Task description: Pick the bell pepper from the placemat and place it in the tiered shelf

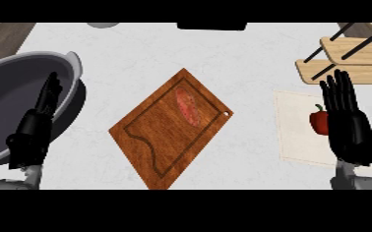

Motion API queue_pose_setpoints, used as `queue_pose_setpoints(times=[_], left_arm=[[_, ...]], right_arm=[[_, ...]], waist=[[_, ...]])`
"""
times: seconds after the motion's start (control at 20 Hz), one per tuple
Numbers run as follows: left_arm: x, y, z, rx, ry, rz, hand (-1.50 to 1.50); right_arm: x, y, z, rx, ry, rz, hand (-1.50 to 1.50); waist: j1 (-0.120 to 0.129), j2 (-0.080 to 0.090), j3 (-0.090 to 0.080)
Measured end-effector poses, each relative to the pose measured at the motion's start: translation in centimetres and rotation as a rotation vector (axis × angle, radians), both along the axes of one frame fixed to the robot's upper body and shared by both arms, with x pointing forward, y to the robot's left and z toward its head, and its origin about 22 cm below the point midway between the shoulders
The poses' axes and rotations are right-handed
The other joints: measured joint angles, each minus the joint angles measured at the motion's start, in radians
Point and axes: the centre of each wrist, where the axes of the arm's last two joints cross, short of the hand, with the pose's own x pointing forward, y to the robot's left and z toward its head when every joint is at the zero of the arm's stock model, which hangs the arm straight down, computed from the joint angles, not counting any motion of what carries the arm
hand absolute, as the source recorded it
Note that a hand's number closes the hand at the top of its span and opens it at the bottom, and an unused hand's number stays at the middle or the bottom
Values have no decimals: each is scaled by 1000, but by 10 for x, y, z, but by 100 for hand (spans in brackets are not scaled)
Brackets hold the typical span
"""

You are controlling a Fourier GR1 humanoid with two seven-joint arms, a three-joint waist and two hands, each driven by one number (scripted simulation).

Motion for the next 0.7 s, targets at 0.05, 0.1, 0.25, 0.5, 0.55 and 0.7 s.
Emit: queue_pose_setpoints(times=[0.05, 0.1, 0.25, 0.5, 0.55, 0.7], left_arm=[[-2, 2, 0, -7, 3, -5, 0], [-3, 1, -1, -16, 5, -17, 0], [2, -6, 5, -61, 8, -70, 0], [6, -24, 9, -145, 36, -168, 0], [7, -26, 10, -158, 42, -183, 0], [8, -27, 8, -183, 69, -210, 0]], right_arm=[[5, -5, 5, -2, -16, 21, 150], [12, -13, 13, -1, -41, 53, 150], [32, -36, 50, -2, -163, 204, 150], [33, -105, 70, -278, 19, 170, -150], [33, -120, 70, -281, 59, 181, -150], [30, -149, 65, -290, 134, 297, -150]], waist=[[-1, 0, 6], [0, 1, 10], [1, 3, 20], [9, 20, 22], [11, 20, 23], [13, 17, 26]])
